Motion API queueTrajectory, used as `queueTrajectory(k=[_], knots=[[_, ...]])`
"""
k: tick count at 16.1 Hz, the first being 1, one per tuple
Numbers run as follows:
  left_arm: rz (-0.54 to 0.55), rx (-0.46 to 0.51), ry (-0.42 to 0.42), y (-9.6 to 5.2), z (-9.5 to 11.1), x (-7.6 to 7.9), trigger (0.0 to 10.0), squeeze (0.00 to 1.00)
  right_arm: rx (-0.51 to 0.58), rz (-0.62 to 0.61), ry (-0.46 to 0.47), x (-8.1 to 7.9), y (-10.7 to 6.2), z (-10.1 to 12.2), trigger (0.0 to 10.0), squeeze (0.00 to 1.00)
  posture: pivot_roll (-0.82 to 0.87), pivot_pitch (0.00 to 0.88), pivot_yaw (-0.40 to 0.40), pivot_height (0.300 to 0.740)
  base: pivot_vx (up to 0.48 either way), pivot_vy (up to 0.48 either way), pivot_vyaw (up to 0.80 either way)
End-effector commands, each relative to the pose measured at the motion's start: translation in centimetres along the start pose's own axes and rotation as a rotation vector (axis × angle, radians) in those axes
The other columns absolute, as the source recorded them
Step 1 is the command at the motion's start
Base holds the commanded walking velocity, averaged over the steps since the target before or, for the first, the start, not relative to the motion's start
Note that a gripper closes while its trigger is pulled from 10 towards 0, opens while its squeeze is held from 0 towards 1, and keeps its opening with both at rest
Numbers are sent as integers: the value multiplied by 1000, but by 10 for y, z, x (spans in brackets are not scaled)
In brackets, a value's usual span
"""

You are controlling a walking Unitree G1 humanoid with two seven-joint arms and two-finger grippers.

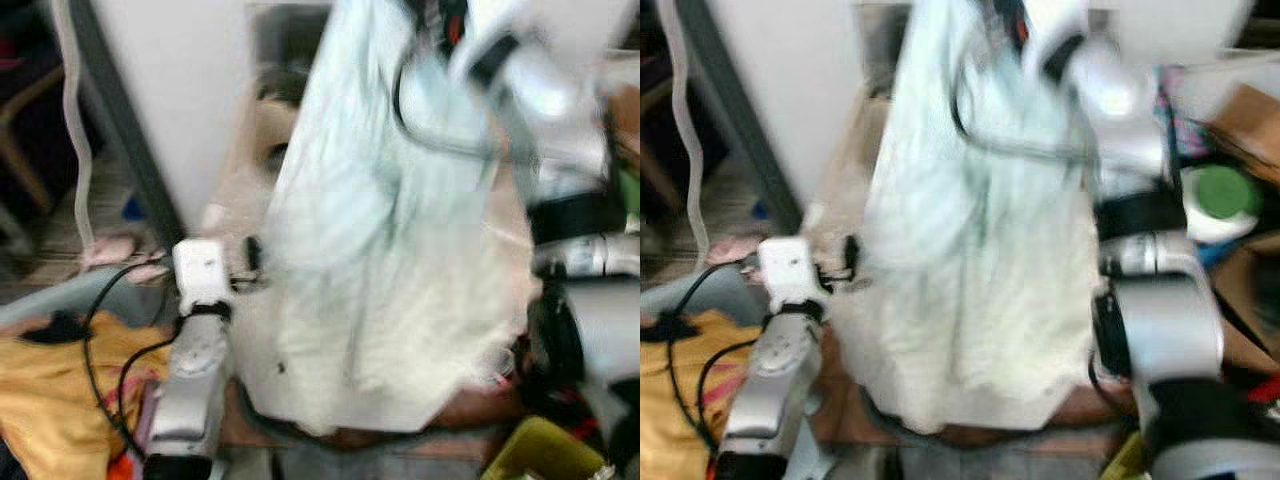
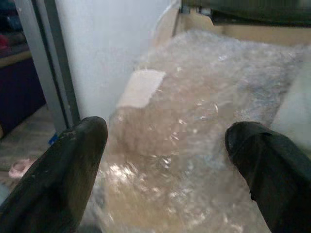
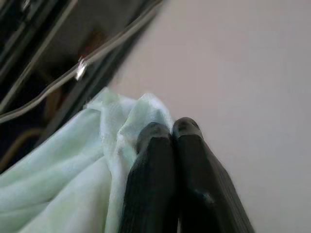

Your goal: Clothes washing

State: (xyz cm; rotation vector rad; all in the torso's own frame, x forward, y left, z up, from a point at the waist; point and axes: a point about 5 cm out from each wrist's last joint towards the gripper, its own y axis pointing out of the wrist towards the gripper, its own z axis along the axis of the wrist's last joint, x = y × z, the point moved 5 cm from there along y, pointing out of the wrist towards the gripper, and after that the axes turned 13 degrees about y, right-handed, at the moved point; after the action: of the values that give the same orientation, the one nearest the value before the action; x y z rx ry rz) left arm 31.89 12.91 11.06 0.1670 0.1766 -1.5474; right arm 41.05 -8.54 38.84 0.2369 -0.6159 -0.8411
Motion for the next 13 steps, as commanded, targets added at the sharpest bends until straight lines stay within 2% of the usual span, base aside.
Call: queueTrajectory(k=[1,2,3,4,5,6,7,8,9,10,11,12,13], knots=[[117,-72,41,4,-14,-28,10000,0,122,-116,-88,28,7,38,10000,0,-29,0,-12,740,0,0,0],[114,-71,37,4,-14,-27,10000,0,194,-295,-125,60,5,65,10000,0,-31,0,-13,740,0,0,0],[111,-73,34,3,-15,-25,10000,0,242,-447,-104,89,-4,83,10000,0,-31,0,-16,740,0,0,0],[111,-74,33,3,-15,-25,10000,0,194,-425,-91,86,-2,70,10000,0,-30,0,-19,740,0,0,0],[112,-75,33,2,-15,-24,10000,0,101,-381,-101,77,0,45,10000,0,-31,0,-21,740,0,0,0],[115,-76,31,2,-15,-24,10000,0,-90,-328,-62,61,-3,-8,10000,0,-31,2,-24,740,0,0,0],[117,-78,31,2,-15,-24,10000,0,-247,-317,18,50,-14,-54,10000,0,-29,4,-25,740,0,0,0],[118,-79,30,2,-15,-24,10000,0,-377,-337,123,41,-29,-93,10000,0,-28,6,-26,740,0,0,0],[120,-80,29,1,-15,-24,10000,0,-499,-336,185,30,-45,-123,10000,0,-28,8,-26,740,0,0,0],[121,-82,29,1,-16,-24,10000,0,-592,-330,252,21,-59,-144,10000,0,-29,9,-24,740,0,0,0],[119,-84,28,1,-16,-24,10000,0,-625,-310,304,14,-68,-155,10000,31,-33,12,-25,740,0,0,0],[117,-84,28,1,-16,-24,10000,0,-613,-315,328,14,-69,-155,10000,133,-34,12,-24,740,0,0,0],[115,-85,28,1,-16,-23,10000,0,-615,-311,319,15,-71,-156,10000,333,-36,13,-22,740,0,0,0]])
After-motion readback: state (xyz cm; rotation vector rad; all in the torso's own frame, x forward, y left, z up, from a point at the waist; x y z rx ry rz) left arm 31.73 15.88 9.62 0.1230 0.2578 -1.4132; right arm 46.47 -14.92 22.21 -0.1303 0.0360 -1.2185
